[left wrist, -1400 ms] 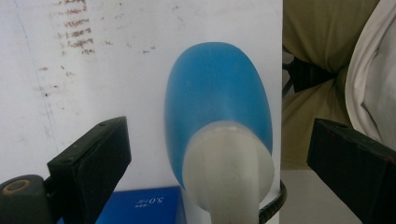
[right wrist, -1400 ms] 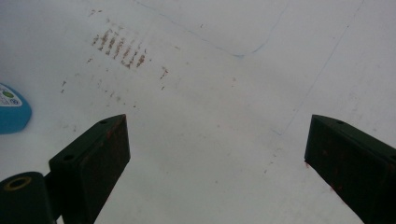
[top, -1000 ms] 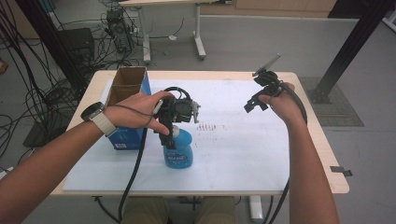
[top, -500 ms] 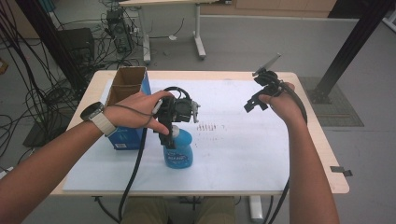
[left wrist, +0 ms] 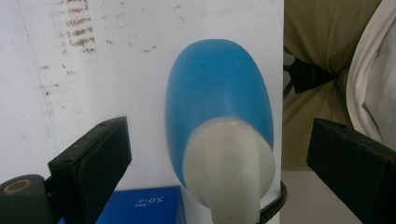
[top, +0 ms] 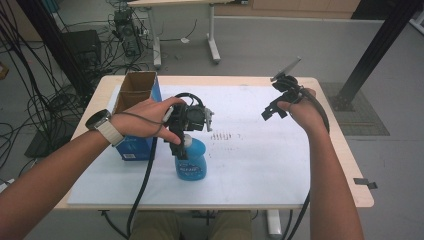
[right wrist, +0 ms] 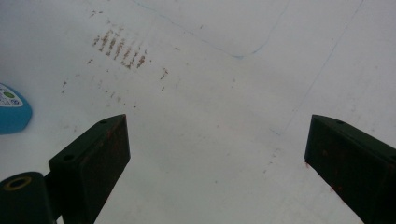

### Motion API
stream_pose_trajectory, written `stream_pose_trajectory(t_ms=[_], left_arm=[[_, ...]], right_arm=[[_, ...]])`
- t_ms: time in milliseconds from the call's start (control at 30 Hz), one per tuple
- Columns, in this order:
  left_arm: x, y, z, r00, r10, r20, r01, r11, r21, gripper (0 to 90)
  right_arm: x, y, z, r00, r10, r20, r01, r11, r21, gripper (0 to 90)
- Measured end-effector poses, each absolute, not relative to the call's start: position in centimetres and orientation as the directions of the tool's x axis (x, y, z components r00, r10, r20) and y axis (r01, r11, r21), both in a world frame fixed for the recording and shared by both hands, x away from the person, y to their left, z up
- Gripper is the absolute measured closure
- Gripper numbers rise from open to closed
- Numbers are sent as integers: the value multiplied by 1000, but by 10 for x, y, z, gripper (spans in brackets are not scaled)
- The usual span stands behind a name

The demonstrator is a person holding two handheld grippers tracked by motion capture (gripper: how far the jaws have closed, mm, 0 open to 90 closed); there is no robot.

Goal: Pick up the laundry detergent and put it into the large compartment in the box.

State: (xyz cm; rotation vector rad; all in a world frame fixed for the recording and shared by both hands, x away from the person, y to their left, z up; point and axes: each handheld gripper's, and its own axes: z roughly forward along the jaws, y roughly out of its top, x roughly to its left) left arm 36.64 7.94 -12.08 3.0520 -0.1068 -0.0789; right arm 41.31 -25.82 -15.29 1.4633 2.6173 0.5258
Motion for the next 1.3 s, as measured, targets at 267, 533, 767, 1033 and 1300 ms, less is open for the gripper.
stream_pose_trajectory(t_ms=[267, 533, 767, 1033, 1300], left_arm=[[366, 80, -121, 996, -68, -49, -64, -994, 90, 70], [366, 80, -121, 997, -67, -48, -62, -994, 89, 70], [366, 80, -122, 997, -66, -49, -61, -994, 91, 71], [367, 82, -121, 997, -66, -46, -62, -994, 91, 71], [366, 82, -121, 997, -66, -46, -62, -994, 90, 71]], right_arm=[[413, -259, -153, -534, 842, 81, 808, 479, 344, 67], [413, -259, -154, -535, 841, 83, 807, 479, 346, 67], [413, -259, -153, -534, 842, 82, 808, 478, 345, 67], [412, -259, -153, -533, 842, 83, 807, 477, 348, 67], [412, -261, -153, -530, 844, 82, 809, 475, 347, 67]])
